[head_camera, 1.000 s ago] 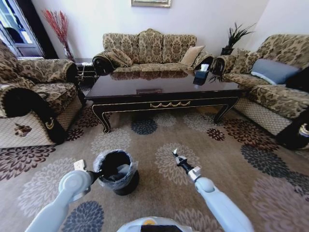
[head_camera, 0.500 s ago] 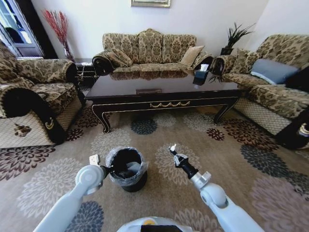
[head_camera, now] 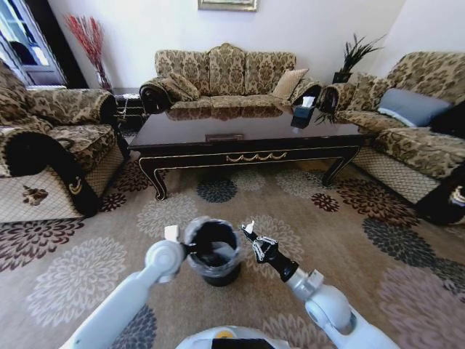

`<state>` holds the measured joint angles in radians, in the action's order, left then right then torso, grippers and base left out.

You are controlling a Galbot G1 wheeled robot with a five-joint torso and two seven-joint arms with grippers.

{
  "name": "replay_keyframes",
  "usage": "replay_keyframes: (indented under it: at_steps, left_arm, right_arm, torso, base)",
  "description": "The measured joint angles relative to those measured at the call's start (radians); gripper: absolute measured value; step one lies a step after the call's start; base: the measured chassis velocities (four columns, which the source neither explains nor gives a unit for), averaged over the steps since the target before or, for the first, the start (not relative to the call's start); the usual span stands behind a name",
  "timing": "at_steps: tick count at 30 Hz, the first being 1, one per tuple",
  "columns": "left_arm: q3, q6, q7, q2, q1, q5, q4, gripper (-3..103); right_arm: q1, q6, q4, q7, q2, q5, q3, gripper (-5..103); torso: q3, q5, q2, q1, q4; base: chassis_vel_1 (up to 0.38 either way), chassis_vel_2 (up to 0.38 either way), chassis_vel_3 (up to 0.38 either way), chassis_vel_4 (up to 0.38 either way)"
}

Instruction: Move to the front of the table and pick up the trash from the floor, then place it into the trash bin.

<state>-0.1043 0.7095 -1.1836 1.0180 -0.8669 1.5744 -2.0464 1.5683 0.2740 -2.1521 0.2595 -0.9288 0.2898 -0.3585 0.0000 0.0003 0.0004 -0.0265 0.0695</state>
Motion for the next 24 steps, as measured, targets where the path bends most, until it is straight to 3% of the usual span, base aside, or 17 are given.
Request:
replay_keyframes:
  at_steps: [11,15,16,19,23,24]
  left_arm:
    - [-0.139,0.003,-0.009,0.025,0.061,0.007,0.02,0]
    - [-0.185,0.005,-0.009,0.048,0.102,0.019,0.038,0]
    - [-0.195,0.005,-0.008,0.055,0.112,0.022,0.039,0]
    - [-0.206,0.005,-0.008,0.06,0.121,0.025,0.04,0]
    - [-0.212,0.007,-0.008,0.057,0.123,0.028,0.04,0]
    - [-0.212,0.007,-0.008,0.057,0.123,0.028,0.04,0]
  right_arm:
    - [0.068,0.002,-0.006,0.01,-0.023,-0.059,-0.037,0]
    - [0.105,0.005,-0.009,0.011,-0.042,-0.073,-0.064,-3]
    - [0.107,0.005,-0.008,0.011,-0.045,-0.078,-0.067,5]
    - [0.107,0.006,-0.003,0.012,-0.047,-0.083,-0.068,10]
    - [0.112,0.006,0.001,0.014,-0.048,-0.084,-0.072,32]
    - [0.112,0.006,0.001,0.014,-0.048,-0.084,-0.072,32]
  torso:
    - [0.0,0.0,0.0,0.0,-0.0007]
    - [0.0,-0.0004,0.0,0.0,0.0002]
    - [0.0,-0.0004,0.0,0.0,0.0003]
    - [0.0,-0.0002,0.0,0.0,-0.0003]
    - [0.0,-0.0003,0.0,0.0,-0.0004]
    - [0.0,-0.0003,0.0,0.0,-0.0004]
  base:
    - [0.0,0.0,0.0,0.0]
    - [0.0,0.0,0.0,0.0]
    - [0.0,0.0,0.0,0.0]
    - [0.0,0.0,0.0,0.0]
    - [0.0,0.0,0.0,0.0]
    - [0.0,0.0,0.0,0.0]
